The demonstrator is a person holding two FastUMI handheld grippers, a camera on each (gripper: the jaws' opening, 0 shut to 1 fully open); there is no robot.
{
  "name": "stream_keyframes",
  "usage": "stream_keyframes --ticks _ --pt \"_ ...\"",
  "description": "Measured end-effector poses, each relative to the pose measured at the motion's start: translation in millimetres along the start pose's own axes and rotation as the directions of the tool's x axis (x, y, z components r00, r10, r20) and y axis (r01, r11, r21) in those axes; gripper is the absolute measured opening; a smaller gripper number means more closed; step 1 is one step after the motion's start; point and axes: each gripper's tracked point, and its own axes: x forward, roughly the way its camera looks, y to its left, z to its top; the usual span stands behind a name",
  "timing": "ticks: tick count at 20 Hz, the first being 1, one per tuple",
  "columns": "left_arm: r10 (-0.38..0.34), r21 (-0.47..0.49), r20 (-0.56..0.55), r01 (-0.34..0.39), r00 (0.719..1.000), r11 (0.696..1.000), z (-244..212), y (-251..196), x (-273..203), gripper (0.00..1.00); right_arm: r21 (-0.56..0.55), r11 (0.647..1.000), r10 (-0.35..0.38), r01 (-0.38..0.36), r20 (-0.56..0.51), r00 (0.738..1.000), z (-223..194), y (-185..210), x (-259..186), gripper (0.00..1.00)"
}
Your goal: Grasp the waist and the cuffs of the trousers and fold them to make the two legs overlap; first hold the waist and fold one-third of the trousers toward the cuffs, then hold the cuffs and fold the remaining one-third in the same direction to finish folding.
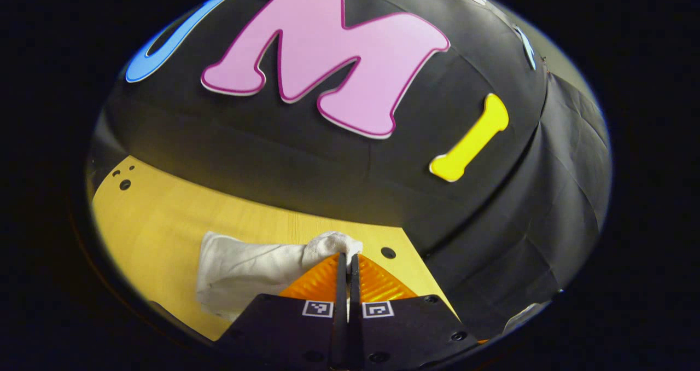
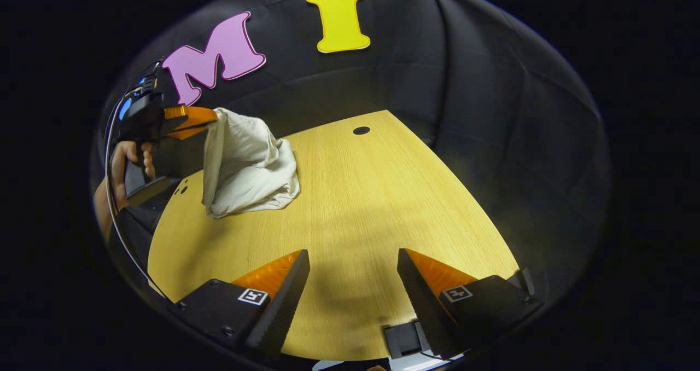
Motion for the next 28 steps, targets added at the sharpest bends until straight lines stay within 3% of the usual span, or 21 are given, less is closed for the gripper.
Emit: stream_keyframes --ticks 3,5,6,7,8,9,10,11,12,15,18,23,26,28 --pt "0.021 0.008 -0.074 -0.020 0.997 1.000 -38 -7 10 0.07 -0.010 1.000 0.010 -0.010 -0.005 1.000 -4 -5 -2 0.99" --pt "0.023 0.021 -0.101 -0.021 0.995 1.000 -57 -16 8 0.14 -0.016 1.000 0.016 -0.016 -0.012 1.000 -8 -7 -4 0.99" --pt "0.015 0.029 -0.111 -0.012 0.994 1.000 -62 -19 5 0.25 -0.016 1.000 0.019 -0.019 -0.016 1.000 -10 -8 -4 0.99" --pt "0.010 0.040 -0.116 -0.005 0.993 0.999 -66 -22 1 0.25 -0.012 1.000 0.023 -0.023 -0.017 1.000 -11 -7 -4 0.99" --pt "-0.002 0.053 -0.117 0.009 0.993 0.999 -70 -25 1 0.44 -0.007 1.000 0.027 -0.027 -0.019 0.999 -12 -6 -4 0.99" --pt "-0.010 0.068 -0.116 0.018 0.993 0.998 -71 -27 -4 0.54 0.000 1.000 0.031 -0.031 -0.024 0.999 -14 -4 -4 0.99" --pt "-0.009 0.086 -0.113 0.019 0.994 0.996 -72 -24 -11 0.74 0.006 0.999 0.033 -0.032 -0.031 0.999 -16 -2 -5 0.99" --pt "0.007 0.109 -0.106 0.005 0.994 0.994 -69 -20 -21 0.74 0.009 0.999 0.035 -0.035 -0.032 0.999 -17 1 -6 0.99" --pt "0.025 0.140 -0.097 -0.011 0.995 0.990 -67 -15 -27 0.95 0.007 0.999 0.035 -0.035 -0.026 0.999 -14 6 -8 0.99" --pt "0.083 0.253 -0.029 -0.073 0.996 0.965 -49 8 -66 0.96 0.002 0.999 0.036 -0.036 0.005 0.999 -7 21 -13 0.99" --pt "0.094 0.308 0.033 -0.099 0.995 0.946 -33 26 -115 0.96 0.001 1.000 0.020 -0.020 0.036 0.999 -2 39 -21 0.99" --pt "0.107 0.356 0.105 -0.138 0.989 0.924 -29 68 -216 0.96 -0.004 1.000 0.022 -0.021 0.082 0.996 -9 86 -49 0.99" --pt "0.148 0.355 0.121 -0.182 0.982 0.917 -40 101 -265 0.96 0.010 0.997 0.073 -0.075 0.090 0.993 -16 128 -70 0.99" --pt "0.166 0.308 0.137 -0.201 0.977 0.930 -55 115 -293 0.96 -0.005 0.994 0.113 -0.113 0.120 0.986 -15 156 -86 0.98"
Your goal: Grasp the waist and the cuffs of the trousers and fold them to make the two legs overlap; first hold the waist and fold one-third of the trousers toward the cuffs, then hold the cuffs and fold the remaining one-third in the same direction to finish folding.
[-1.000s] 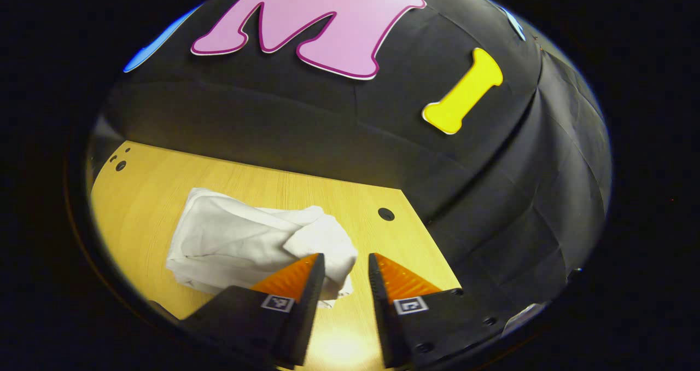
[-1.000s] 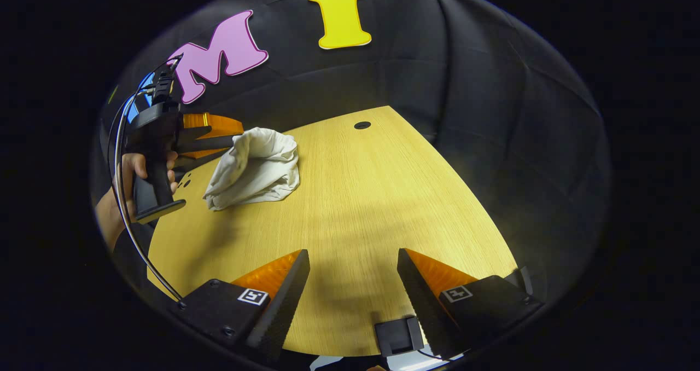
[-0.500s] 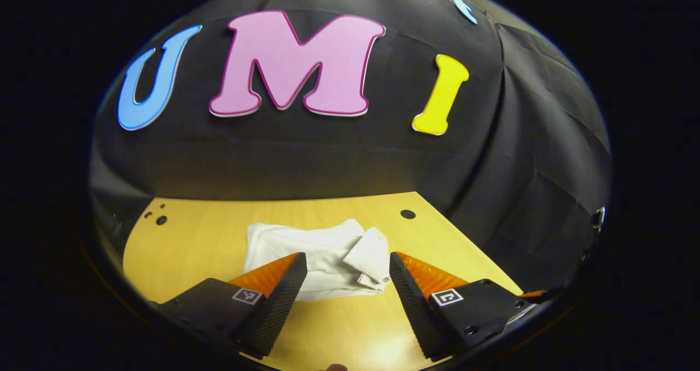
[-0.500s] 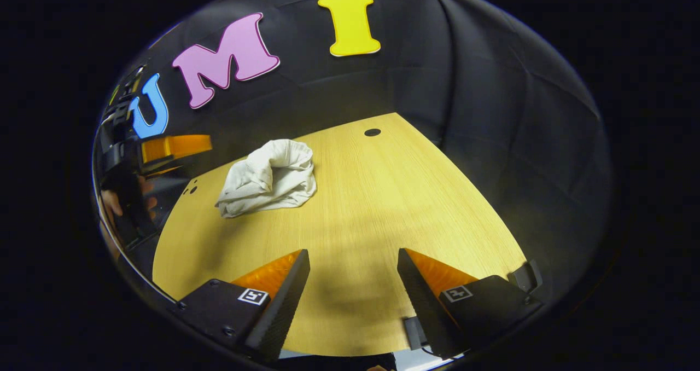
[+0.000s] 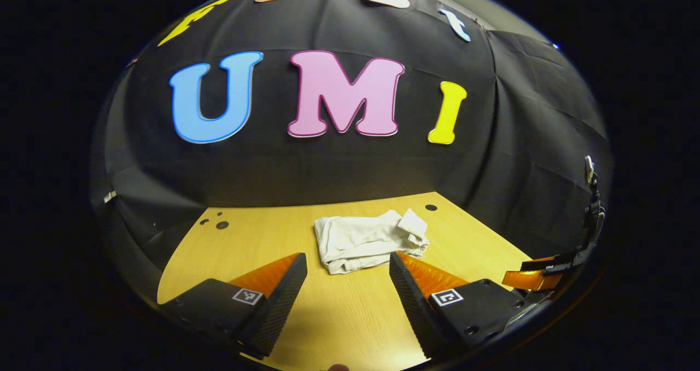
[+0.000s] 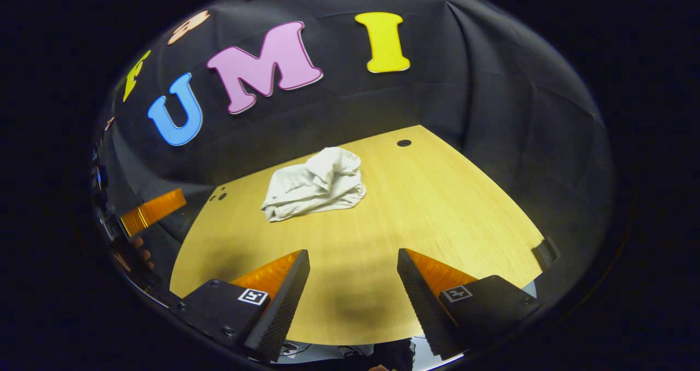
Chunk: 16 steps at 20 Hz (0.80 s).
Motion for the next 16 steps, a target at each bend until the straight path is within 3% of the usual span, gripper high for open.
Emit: stream_keyframes --ticks 6,14,15,16 --pt "0.110 -0.131 0.018 -0.106 0.994 0.986 -48 40 -76 0.96 -0.109 0.992 0.064 -0.057 0.054 0.997 -9 51 -32 0.99" --pt "0.245 -0.196 0.044 -0.232 0.969 0.953 -68 76 -144 0.96 -0.130 0.990 0.072 -0.061 0.078 0.994 -39 62 -79 0.98" --pt "0.253 -0.196 0.046 -0.240 0.966 0.951 -69 77 -151 0.92 -0.128 0.990 0.073 -0.063 0.074 0.995 -43 61 -85 0.98" --pt "0.255 -0.196 0.048 -0.242 0.966 0.950 -71 74 -156 0.96 -0.119 0.991 0.077 -0.069 0.069 0.995 -46 62 -90 0.99"
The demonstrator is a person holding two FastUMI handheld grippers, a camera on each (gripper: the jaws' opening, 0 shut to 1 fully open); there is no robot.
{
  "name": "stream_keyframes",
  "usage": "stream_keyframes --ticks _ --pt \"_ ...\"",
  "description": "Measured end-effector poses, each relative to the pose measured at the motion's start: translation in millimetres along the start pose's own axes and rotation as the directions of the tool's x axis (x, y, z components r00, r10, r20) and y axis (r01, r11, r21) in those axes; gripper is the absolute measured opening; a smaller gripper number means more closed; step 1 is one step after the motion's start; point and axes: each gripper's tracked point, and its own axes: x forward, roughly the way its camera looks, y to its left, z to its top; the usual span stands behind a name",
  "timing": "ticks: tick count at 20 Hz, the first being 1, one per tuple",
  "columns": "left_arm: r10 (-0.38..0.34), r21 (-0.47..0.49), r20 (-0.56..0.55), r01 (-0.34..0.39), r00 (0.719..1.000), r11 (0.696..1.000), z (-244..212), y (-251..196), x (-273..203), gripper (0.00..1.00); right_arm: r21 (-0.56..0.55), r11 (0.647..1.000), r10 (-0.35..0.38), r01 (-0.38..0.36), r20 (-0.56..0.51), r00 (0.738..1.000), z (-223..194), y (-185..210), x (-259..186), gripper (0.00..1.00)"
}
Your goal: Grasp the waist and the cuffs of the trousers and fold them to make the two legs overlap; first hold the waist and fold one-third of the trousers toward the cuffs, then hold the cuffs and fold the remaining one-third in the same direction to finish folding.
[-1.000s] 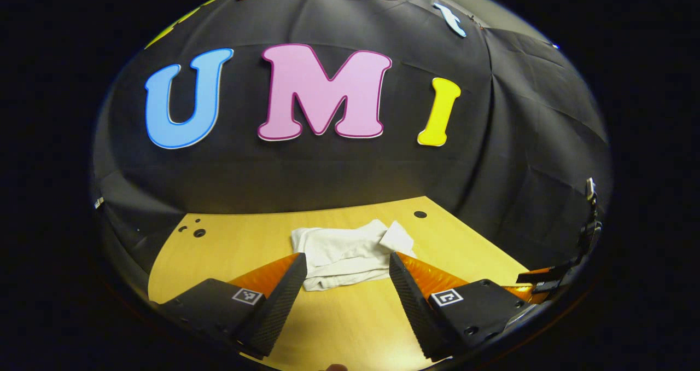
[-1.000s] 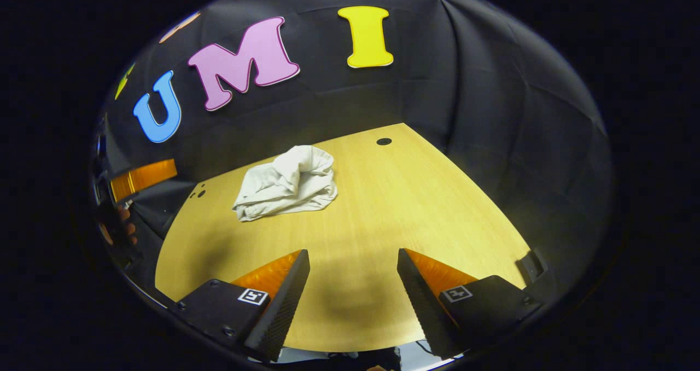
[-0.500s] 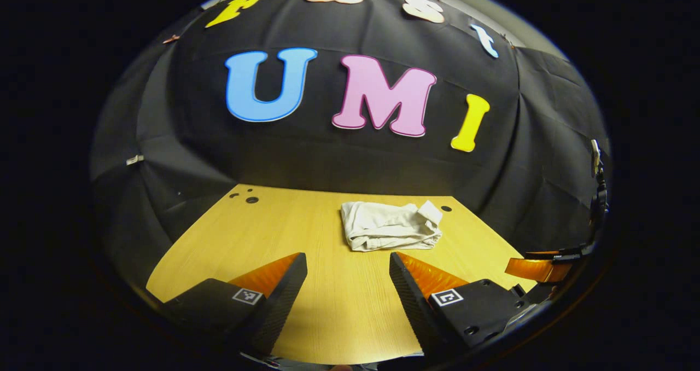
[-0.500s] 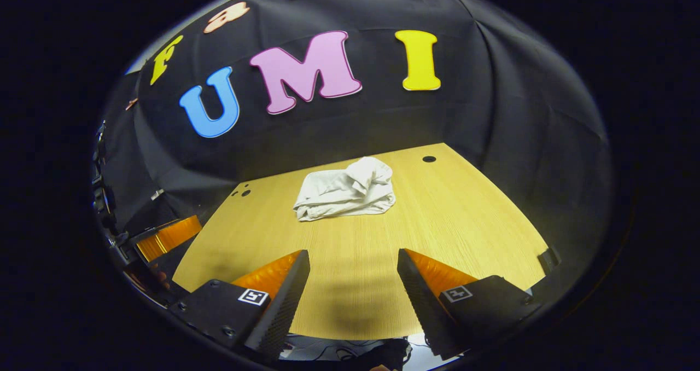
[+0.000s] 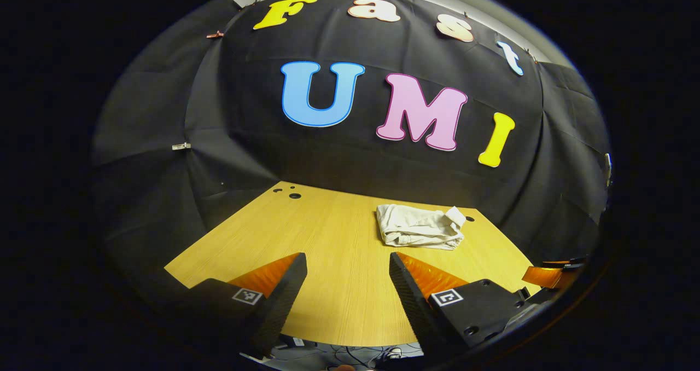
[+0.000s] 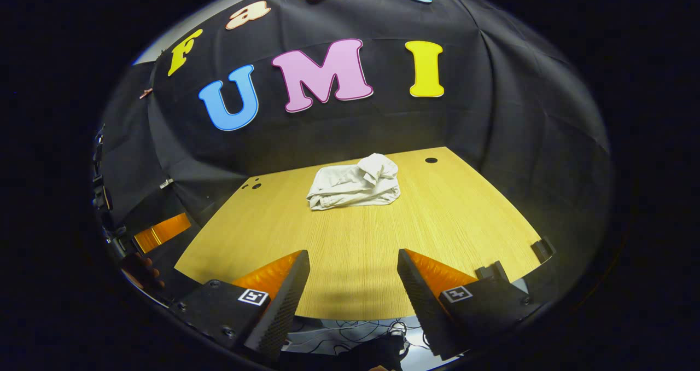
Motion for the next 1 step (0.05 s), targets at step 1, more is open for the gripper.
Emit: stream_keyframes --ticks 1 --pt "0.000 0.000 -0.008 0.000 1.000 1.000 -4.8 -3.8 -1.5 0.96 0.013 1.000 0.004 -0.004 -0.003 1.000 -1.0 0.9 -5.5 0.99"
